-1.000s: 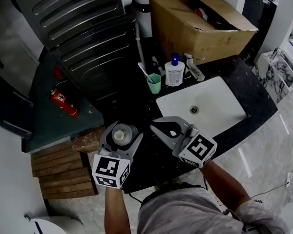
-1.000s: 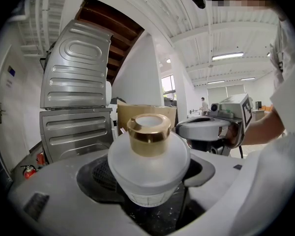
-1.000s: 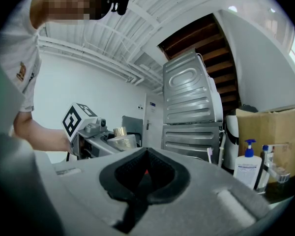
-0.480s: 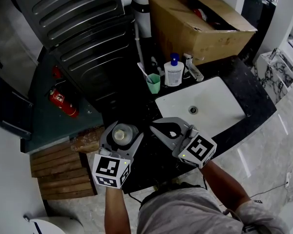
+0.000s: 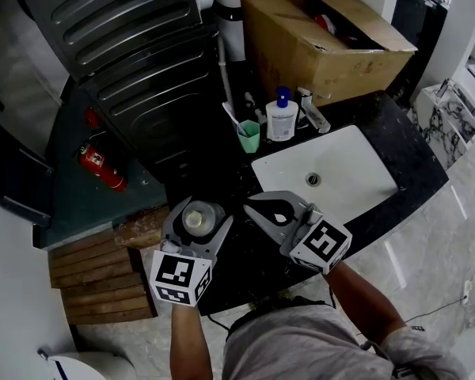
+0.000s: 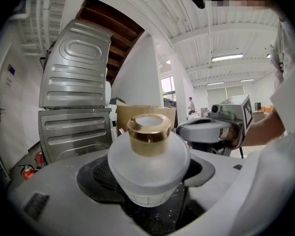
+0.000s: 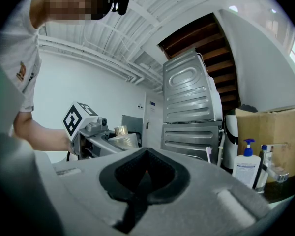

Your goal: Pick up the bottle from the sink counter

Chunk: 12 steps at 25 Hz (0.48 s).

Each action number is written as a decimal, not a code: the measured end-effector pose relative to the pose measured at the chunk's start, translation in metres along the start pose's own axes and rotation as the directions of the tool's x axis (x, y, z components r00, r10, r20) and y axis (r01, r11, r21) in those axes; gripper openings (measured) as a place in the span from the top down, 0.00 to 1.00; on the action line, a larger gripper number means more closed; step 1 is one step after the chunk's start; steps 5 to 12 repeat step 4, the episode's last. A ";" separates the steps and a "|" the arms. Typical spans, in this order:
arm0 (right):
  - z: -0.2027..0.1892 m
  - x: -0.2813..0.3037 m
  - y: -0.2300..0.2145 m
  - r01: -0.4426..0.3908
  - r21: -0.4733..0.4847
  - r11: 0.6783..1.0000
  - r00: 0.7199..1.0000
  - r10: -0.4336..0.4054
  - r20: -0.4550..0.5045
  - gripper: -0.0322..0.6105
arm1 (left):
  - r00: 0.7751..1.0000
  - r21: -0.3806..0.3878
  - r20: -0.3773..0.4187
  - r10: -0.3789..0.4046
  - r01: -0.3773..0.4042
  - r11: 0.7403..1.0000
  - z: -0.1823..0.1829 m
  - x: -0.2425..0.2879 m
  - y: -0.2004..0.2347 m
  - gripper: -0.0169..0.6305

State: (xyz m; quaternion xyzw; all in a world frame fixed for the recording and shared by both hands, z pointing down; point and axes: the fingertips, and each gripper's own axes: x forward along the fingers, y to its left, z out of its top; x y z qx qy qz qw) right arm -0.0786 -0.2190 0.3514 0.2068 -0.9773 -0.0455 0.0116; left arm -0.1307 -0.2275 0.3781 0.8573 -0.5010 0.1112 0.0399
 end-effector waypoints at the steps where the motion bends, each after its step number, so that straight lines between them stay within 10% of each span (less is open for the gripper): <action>1: 0.000 0.000 -0.001 0.001 0.000 1.000 1.000 -0.001 0.000 0.95 | 1.000 0.000 0.000 0.000 0.000 1.000 0.000 0.000 0.000 0.46; 12: -0.001 0.000 -0.002 0.002 0.005 1.000 1.000 -0.002 -0.007 0.95 | 1.000 -0.001 -0.001 0.000 0.000 1.000 0.001 0.001 0.001 0.46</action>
